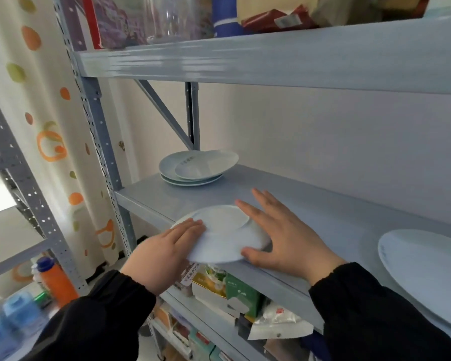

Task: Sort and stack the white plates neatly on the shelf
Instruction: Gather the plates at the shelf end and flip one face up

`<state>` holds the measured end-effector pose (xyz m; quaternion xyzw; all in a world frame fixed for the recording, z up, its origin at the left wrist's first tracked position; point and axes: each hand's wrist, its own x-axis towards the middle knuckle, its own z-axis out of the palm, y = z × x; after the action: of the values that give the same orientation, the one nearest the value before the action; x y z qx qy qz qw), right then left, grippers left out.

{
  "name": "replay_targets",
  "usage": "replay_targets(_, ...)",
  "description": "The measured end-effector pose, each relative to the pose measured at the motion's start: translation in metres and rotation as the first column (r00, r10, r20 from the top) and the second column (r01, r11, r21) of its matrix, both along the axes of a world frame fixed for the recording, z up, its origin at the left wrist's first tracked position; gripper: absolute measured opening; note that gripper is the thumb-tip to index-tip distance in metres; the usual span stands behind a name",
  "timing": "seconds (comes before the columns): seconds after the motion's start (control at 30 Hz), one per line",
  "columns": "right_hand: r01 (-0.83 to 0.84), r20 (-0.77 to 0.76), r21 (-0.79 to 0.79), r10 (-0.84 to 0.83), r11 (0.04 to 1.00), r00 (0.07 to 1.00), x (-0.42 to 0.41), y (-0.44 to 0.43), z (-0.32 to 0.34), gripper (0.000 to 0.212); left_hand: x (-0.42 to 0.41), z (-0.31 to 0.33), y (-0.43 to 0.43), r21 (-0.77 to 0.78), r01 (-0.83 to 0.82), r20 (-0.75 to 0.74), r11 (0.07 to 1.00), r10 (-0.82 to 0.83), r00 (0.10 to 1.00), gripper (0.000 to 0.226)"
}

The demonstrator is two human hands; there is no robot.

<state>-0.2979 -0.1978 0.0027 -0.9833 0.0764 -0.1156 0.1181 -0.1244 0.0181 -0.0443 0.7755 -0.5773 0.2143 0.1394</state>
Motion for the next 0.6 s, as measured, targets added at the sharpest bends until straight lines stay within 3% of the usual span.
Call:
replay_targets(0.17, -0.1, 0.199, 0.127, 0.073, 0.987, 0.977, 0.043, 0.002, 0.024, 0.084, 0.017, 0.038, 0.017, -0.163, -0.093, -0.008, 0.982, 0.093, 0.996, 0.058)
replay_targets(0.33, -0.099, 0.297, 0.141, 0.054, 0.985, 0.953, 0.084, 0.001, 0.032, 0.088, 0.055, 0.059, 0.029, -0.28, -0.265, -0.316, 0.923, 0.172, 0.933, 0.033)
replay_targets(0.5, -0.047, 0.246, 0.128, 0.015, 0.991, 0.969, 0.121, -0.001, 0.024, 0.09, 0.102, 0.076, 0.024, -0.348, -0.36, -0.483, 0.865, 0.164, 0.86, 0.019)
replay_targets(0.6, 0.007, 0.184, 0.109, -0.027, 0.994, 0.982, 0.14, -0.005, 0.014, 0.089, 0.124, 0.084, 0.012, -0.403, -0.432, -0.665, 0.807, 0.066, 0.744, 0.018)
